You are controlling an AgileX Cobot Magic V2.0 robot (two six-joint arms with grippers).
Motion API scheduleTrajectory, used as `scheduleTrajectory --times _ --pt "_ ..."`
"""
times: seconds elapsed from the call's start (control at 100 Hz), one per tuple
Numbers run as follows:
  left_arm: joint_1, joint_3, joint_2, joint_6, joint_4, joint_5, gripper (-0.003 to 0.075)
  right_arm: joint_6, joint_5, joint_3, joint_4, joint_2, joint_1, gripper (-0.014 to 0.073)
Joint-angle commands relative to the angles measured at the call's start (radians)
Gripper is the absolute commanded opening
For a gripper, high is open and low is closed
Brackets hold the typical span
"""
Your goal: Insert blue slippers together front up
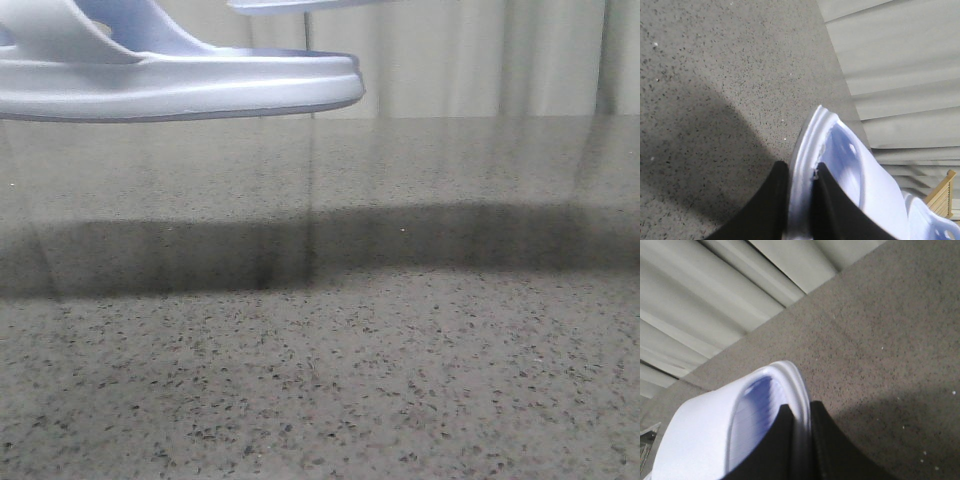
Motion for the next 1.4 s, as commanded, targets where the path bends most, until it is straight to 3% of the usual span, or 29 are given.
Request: scheduleTrajectory --times 0.0,0.24,0.53,0.95,1.39 --pt "0.002 -0.028 -0.003 0.0 -0.059 -0.004 0.0016 -0.003 -0.038 -0.037 0.034 -0.008 -0.003 -0.0107" --pt "0.002 -0.028 -0.003 0.043 -0.13 0.031 0.0016 -0.046 -0.011 -0.037 0.104 -0.008 0.002 -0.0107" --pt "0.002 -0.028 -0.003 0.083 -0.218 0.096 0.0016 -0.05 -0.024 -0.037 0.115 0.025 0.093 -0.0107" --pt "0.002 -0.028 -0.003 0.135 -0.307 0.193 0.0016 -0.055 -0.158 -0.037 0.123 0.124 0.268 -0.0107" --pt "0.002 -0.028 -0.003 0.19 -0.466 0.268 0.0016 -0.057 -0.24 -0.037 0.125 0.199 0.357 -0.0107"
